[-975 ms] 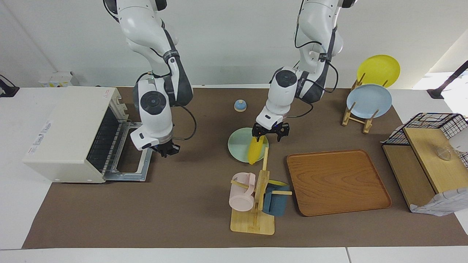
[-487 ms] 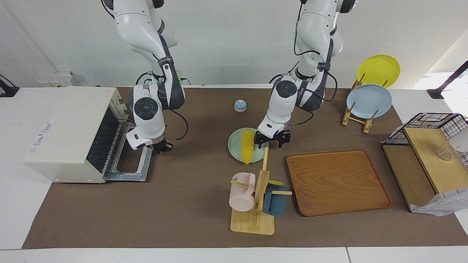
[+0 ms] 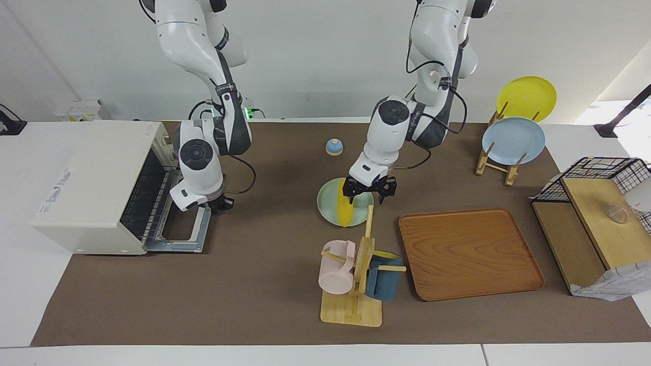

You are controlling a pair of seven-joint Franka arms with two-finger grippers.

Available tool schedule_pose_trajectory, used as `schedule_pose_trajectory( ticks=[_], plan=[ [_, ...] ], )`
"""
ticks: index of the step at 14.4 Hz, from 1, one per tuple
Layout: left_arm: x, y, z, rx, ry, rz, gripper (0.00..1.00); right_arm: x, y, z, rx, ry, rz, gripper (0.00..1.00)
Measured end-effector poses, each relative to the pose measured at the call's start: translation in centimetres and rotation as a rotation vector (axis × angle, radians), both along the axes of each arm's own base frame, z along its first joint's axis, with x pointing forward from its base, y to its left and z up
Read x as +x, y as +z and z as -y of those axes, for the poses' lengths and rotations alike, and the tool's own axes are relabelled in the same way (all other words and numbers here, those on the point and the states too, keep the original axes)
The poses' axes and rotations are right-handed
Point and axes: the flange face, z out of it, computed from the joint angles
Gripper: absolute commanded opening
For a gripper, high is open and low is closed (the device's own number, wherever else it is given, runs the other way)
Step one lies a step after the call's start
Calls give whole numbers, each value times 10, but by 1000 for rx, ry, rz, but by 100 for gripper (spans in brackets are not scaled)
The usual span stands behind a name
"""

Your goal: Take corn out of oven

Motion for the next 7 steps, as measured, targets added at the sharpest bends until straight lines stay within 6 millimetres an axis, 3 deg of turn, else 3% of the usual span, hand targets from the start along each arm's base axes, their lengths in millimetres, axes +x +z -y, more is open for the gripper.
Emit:
schedule_pose_trajectory(
  ticks=[1, 3, 5, 7],
  plan=[
    [-13, -5, 15, 1, -16, -6, 98, 3, 9, -1, -4, 30, -22, 0],
    [-28, -17, 31, 11, -34, -18, 96, 11, 51, 6, -5, 85, -69, 0],
    [-26, -26, 30, 21, -30, -26, 83, 10, 108, 37, 10, 121, -70, 0],
    [-25, -27, 29, 23, -27, -27, 69, 3, 152, 83, 8, 125, -42, 6]
  ],
)
